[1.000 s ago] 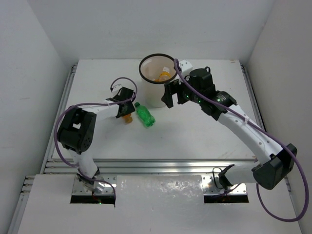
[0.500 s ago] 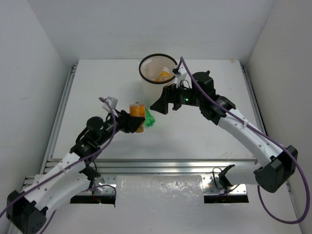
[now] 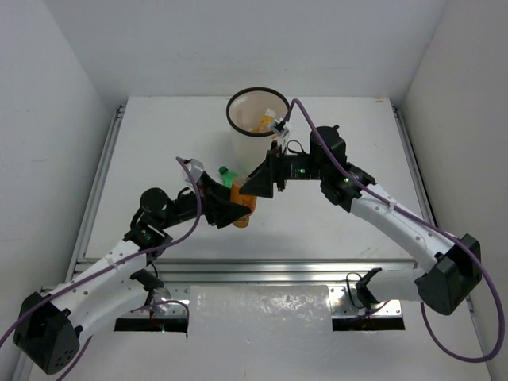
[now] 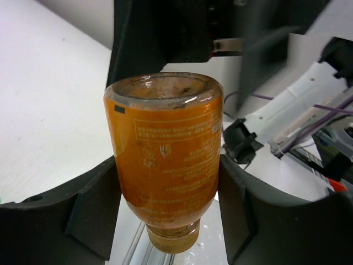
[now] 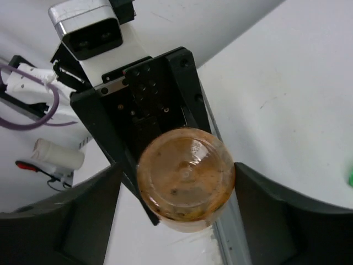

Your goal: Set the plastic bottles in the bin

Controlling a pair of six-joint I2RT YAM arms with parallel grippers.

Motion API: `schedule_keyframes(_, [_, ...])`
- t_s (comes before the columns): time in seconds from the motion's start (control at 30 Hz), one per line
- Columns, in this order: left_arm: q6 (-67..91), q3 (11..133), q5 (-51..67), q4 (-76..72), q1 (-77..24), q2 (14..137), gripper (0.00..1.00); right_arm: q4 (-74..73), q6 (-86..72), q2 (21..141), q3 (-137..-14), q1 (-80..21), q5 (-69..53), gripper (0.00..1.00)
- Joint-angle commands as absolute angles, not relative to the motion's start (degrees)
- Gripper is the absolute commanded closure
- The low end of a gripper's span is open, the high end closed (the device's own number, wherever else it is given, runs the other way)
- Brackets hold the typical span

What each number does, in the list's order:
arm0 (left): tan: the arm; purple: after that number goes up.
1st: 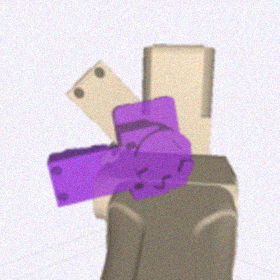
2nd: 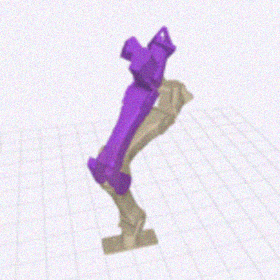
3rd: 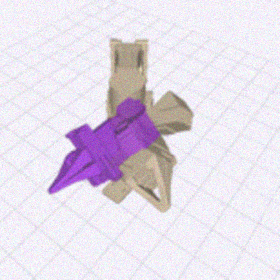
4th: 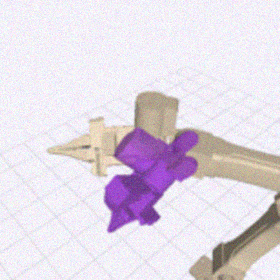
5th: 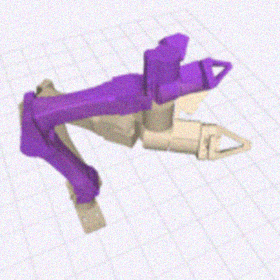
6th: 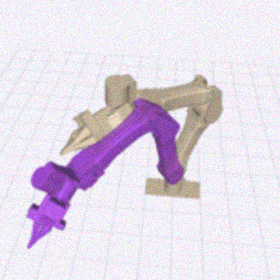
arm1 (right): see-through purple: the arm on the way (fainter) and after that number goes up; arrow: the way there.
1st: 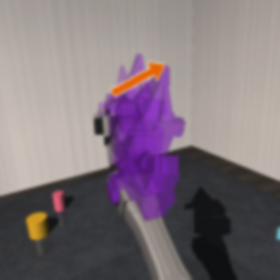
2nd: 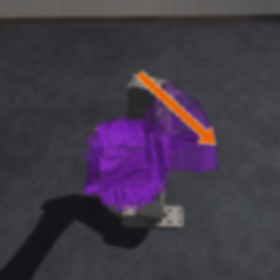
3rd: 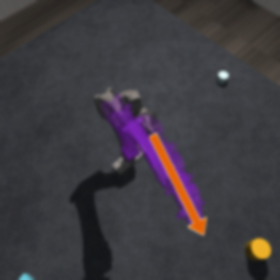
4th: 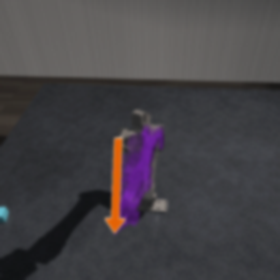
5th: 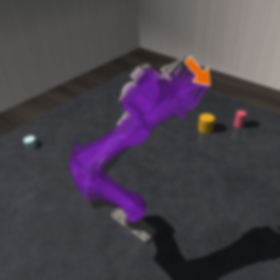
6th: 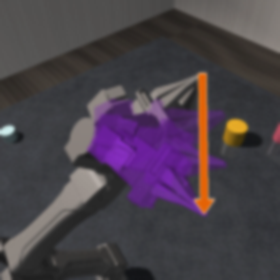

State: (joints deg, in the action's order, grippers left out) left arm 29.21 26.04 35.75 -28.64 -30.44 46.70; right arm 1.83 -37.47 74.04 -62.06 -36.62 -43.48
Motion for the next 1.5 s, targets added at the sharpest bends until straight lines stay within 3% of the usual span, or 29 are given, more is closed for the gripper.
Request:
schedule_keyframes(0.0, [29.0,30.2,38.6,-33.1,-30.8,46.9,0.89,11.2,-40.5,74.6,-60.7,-37.6,-49.9,0.35])
schedule_keyframes(0.03, [28.7,31.5,38.0,-31.3,-30.8,47.1,0.83,11.4,-40.5,74.6,-60.6,-37.7,-49.9,0.48])
schedule_keyframes(0.1, [28.6,32.9,32.6,-28.1,-30.8,47.5,0.58,11.6,-40.4,74.4,-60.0,-37.8,-49.7,0.80])
schedule_keyframes(0.13, [28.2,34.0,31.2,-25.4,-30.8,47.4,0.53,9.5,-39.6,73.9,-60.1,-37.7,-48.4,0.91])
schedule_keyframes(0.2, [28.5,35.1,25.6,-23.2,-30.8,46.3,0.51,7.2,-37.3,72.9,-60.7,-37.6,-44.2,0.98])
schedule_keyframes(0.27, [28.7,36.3,20.8,-18.9,-30.8,45.7,0.02,4.4,-35.7,71.9,-61.4,-37.6,-40.5,1.00])
schedule_keyframes(0.4, [29.1,40.5,9.8,-5.7,-30.8,44.4,0.00,-0.5,-34.0,70.9,-64.6,-35.4,-25.8,1.00])
schedule_keyframes(0.53, [37.7,44.7,-19.9,17.1,-30.7,40.6,0.00,-7.0,-32.0,72.4,-74.1,-32.4,-18.5,1.00])
schedule_keyframes(0.63, [43.0,45.2,-29.1,26.2,-30.7,39.7,0.00,-10.7,-27.4,75.2,-81.9,-30.9,-13.6,1.00])
schedule_keyframes(0.9, [49.6,47.3,-27.4,25.6,-30.6,53.7,0.00,-13.6,-21.3,96.4,-103.1,-24.9,-5.9,1.00])
schedule_keyframes(0.93, [50.9,48.0,-27.4,25.5,-30.7,55.4,0.00,-13.9,-20.8,98.8,-105.4,-24.6,-6.4,0.98])
schedule_keyframes(0.97, [51.3,48.2,-27.2,24.1,-30.7,57.0,0.00,-14.3,-20.5,101.3,-107.6,-24.4,-7.0,0.85])
schedule_keyframes(1.03, [52.2,49.5,-26.4,22.2,-30.7,62.3,0.00,-16.7,-19.3,108.6,-115.6,-24.2,-11.4,0.70])
schedule_keyframes(1.1, [51.9,51.1,-25.8,20.2,-30.8,67.8,0.00,-21.0,-19.2,115.2,-124.5,-24.2,-12.6,0.34])
schedule_keyframes(1.17, [51.9,52.7,-25.5,20.4,-30.8,73.5,0.00,-26.8,-19.2,118.2,-133.1,-24.2,-10.2,0.06])
schedule_keyframes(1.2, [51.8,54.3,-25.0,20.4,-30.9,75.1,0.00,-27.7,-18.6,118.8,-134.0,-24.2,-9.2,0.01])
schedule_keyframes(1.37, [52.6,55.7,-23.6,18.7,-31.6,81.5,0.00,-24.1,-16.3,109.9,-126.1,-24.1,-2.8,0.01])
schedule_keyframes(1.47, [53.0,56.4,-23.7,17.4,-32.1,84.2,0.00,-28.9,-14.2,107.6,-129.3,-23.9,0.7,0.01])
